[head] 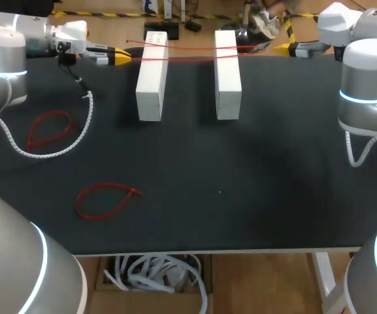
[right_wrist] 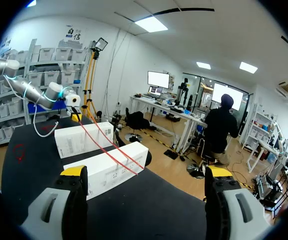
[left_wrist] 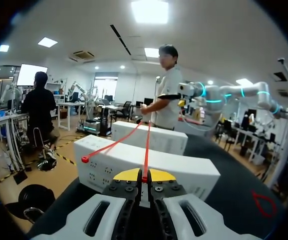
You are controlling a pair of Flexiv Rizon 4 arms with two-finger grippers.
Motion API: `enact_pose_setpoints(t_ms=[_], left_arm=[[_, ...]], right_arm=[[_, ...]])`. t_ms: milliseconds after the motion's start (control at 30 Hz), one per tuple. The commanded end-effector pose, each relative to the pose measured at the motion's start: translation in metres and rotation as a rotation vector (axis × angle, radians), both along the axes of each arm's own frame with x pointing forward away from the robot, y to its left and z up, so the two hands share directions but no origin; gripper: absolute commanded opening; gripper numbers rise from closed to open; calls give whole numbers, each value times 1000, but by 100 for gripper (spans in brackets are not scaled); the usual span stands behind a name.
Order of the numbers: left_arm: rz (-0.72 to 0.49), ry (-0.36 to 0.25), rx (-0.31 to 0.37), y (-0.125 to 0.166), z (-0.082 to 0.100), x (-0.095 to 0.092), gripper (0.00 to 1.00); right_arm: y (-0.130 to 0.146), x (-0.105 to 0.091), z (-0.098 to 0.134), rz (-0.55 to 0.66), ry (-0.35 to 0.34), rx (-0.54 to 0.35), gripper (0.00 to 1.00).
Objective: Grab the tape and strap the tape.
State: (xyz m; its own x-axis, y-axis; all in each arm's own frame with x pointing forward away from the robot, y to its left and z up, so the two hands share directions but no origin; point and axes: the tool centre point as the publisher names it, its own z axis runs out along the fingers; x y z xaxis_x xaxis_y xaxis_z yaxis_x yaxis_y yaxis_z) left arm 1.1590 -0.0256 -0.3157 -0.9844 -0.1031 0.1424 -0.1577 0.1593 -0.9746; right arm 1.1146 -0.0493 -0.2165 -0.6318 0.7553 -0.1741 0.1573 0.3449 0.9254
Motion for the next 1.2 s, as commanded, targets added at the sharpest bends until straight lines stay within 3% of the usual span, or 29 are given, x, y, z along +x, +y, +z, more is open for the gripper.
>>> enact_pose_setpoints(t_ms=[33, 267, 600, 933, 1200], left_arm=[[-9, -7, -7, -1, 3, -2, 0], [-3, -21, -48, -9, 19, -13, 0], [-19, -48, -147, -22, 57, -38, 0], [5, -78, -163, -34, 95, -50, 0], [2, -114, -134, -48, 107, -58, 0]], right_arm=[[0, 0, 0, 0, 0, 0, 100], [0, 0, 0, 0, 0, 0, 100], [0, 0, 0, 0, 0, 0, 100], [0, 0, 0, 0, 0, 0, 100], [0, 0, 0, 0, 0, 0, 100]])
